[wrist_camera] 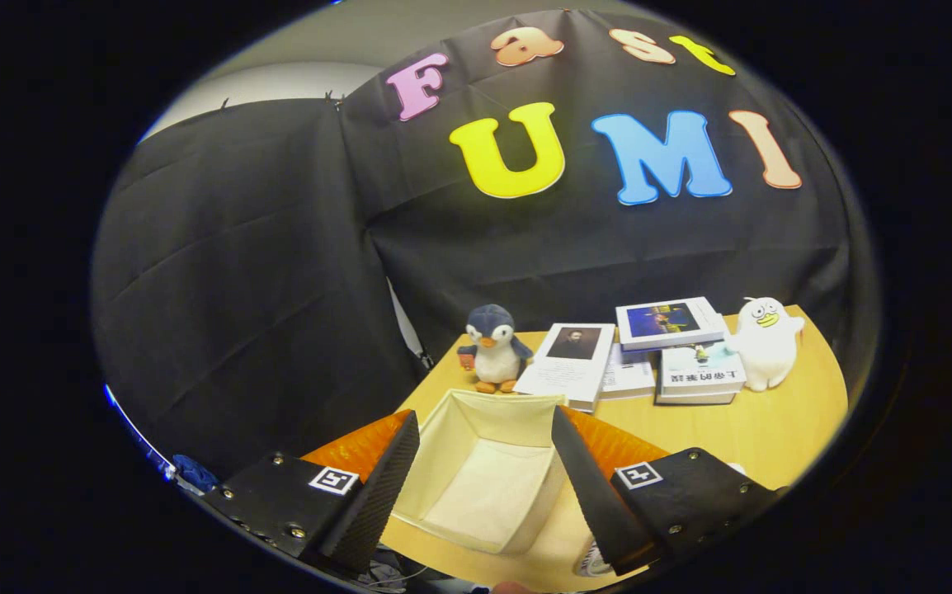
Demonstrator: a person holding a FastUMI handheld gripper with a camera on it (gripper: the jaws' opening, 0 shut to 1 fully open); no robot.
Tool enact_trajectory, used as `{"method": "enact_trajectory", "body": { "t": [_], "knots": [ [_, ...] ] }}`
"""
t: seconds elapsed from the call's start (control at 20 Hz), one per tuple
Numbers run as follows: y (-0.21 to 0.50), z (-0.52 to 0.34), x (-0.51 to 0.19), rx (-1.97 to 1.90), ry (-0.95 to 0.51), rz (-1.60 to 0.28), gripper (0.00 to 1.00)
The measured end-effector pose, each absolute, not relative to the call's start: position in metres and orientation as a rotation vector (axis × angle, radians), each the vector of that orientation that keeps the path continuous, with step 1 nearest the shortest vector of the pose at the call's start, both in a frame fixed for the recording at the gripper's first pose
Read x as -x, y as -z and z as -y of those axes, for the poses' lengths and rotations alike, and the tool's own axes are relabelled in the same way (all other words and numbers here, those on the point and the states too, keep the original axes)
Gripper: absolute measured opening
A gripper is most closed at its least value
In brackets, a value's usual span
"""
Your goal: Open the storage box then place both shoes into the box .Put the left shoe in first, then the right shoe, with the right side of both shoes facing outward in a uniform manner.
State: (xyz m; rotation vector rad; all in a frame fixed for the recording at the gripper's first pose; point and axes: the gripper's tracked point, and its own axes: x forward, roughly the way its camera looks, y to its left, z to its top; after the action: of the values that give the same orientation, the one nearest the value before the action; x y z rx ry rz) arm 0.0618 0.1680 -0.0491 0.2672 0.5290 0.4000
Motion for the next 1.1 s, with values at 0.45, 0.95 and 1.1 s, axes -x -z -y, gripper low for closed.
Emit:
{"method": "enact_trajectory", "body": {
  "t": [0.45, 0.95, 1.1],
  "knots": [
    [0.135, -0.097, -0.062, -0.229, -0.284, -0.657, 0.98],
    [0.222, -0.061, -0.051, -0.300, -0.192, -0.823, 0.98],
    [0.244, -0.051, -0.044, -0.323, -0.168, -0.871, 0.98]
  ]
}}
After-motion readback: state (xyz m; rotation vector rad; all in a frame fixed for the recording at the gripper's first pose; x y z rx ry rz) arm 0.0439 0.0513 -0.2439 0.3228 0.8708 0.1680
